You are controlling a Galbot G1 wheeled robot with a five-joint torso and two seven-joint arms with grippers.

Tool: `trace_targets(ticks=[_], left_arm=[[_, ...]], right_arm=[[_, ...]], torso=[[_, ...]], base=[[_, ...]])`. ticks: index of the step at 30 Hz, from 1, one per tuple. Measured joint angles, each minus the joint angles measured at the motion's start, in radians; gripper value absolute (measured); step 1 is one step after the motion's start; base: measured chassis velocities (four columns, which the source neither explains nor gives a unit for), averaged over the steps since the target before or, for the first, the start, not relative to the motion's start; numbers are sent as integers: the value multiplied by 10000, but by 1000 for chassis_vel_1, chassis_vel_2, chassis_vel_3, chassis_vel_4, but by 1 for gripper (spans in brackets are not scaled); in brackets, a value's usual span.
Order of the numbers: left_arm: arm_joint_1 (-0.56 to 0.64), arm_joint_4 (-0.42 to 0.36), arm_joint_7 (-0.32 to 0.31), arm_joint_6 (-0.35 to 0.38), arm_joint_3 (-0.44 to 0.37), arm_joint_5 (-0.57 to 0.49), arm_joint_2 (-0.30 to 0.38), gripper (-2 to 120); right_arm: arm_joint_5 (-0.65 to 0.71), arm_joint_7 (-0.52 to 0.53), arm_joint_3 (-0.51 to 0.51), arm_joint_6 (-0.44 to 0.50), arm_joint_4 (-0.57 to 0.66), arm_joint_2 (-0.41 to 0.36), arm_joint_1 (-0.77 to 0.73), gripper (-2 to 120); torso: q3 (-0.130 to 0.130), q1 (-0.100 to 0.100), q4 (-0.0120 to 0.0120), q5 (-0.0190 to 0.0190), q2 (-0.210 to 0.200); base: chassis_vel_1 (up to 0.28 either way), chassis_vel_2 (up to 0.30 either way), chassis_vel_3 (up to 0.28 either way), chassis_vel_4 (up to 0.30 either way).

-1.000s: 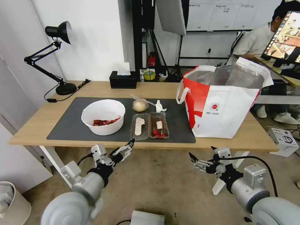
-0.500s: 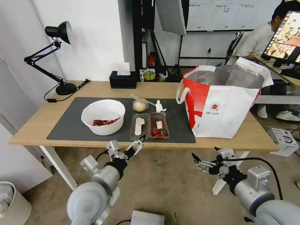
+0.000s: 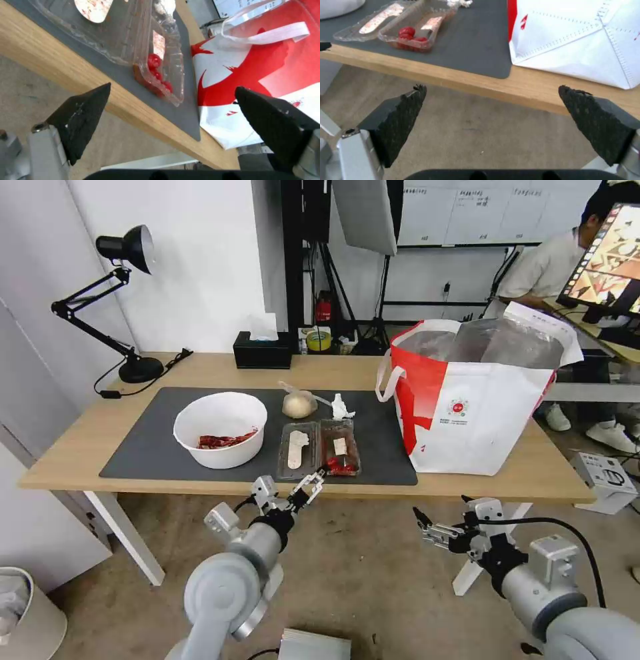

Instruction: Pick up the trash from the table and place it into the takeout bag.

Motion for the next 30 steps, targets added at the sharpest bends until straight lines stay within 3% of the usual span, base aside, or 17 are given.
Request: trace_targets(ticks=[30], left_arm=[[-1089,1135,-284,-263,244,-156,-395,100]], right_arm=[[-112,-15,12,23,-233,251,15,100]], torso=[[-1,0,0,0,1]], base=[[0,0,0,0]])
